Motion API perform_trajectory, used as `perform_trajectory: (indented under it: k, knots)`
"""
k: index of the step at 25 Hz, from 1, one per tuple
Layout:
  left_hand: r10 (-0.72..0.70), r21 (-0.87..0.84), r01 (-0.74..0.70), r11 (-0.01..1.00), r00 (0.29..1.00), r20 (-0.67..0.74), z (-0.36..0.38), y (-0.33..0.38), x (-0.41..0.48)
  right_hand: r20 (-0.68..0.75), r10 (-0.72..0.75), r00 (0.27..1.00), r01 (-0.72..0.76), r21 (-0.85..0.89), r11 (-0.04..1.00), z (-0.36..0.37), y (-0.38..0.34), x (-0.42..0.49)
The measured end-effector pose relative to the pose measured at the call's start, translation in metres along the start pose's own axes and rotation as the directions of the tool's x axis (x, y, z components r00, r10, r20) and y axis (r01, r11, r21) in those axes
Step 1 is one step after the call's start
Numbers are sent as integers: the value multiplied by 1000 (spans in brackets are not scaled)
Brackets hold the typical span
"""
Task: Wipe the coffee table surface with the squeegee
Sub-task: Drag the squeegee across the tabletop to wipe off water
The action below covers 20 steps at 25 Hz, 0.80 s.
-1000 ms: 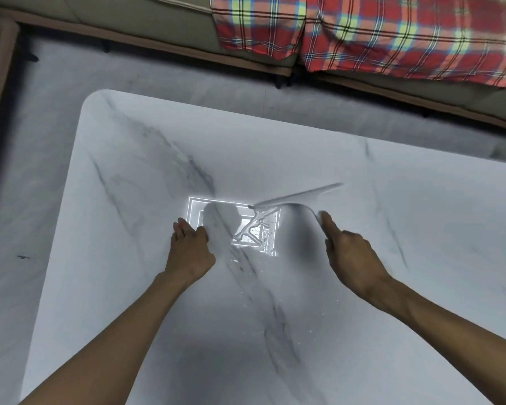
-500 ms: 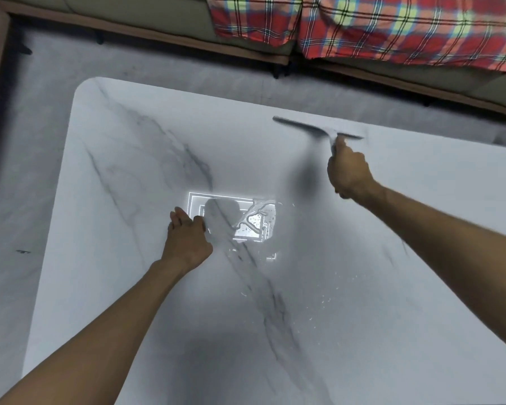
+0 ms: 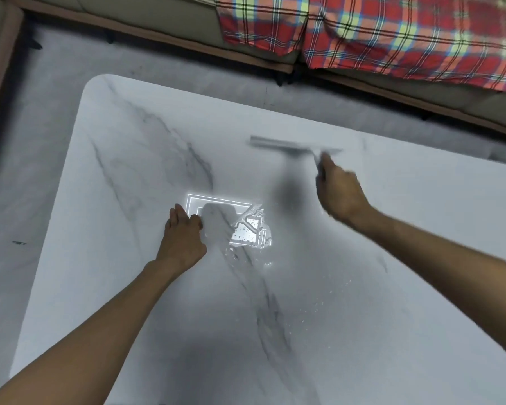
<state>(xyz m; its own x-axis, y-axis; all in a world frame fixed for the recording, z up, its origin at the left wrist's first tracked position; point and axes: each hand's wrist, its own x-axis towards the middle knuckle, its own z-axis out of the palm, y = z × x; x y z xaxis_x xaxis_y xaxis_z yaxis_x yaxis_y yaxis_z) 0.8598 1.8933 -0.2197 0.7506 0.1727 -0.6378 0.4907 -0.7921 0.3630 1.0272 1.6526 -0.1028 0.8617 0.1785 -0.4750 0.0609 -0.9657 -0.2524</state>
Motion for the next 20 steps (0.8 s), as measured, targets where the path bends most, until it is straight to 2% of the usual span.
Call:
perform_trajectory:
  k: [3, 5, 10, 12, 15, 18, 20]
  knots:
    - [72, 1, -73, 997, 987, -143, 3, -9, -15, -4, 40, 999, -40, 70, 997, 4, -41, 64]
    - [94, 26, -90, 996, 979, -183, 9, -15, -27, 5, 18, 1000, -18, 60, 998, 20, -56, 70]
    - [46, 44, -37, 998, 976, -214, 25, -17, -50, 83, -296, 951, 303, -86, 949, 61, -15, -10]
    - [33, 40, -26, 999, 980, -198, 31, -14, -58, 161, -338, 927, 358, -125, 925, 64, 23, -44]
    - [18, 59, -11, 998, 993, -119, 41, -7, -69, 220, -302, 928, 343, -186, 921, 52, 88, -82]
    - [-11, 66, 12, 998, 1000, -23, 49, -2, -75, 203, -230, 952, 275, -232, 933, 33, 142, -106]
    - [-22, 62, 22, 998, 1000, -8, 51, 1, -77, 186, -172, 967, 218, -266, 939, 20, 164, -116]
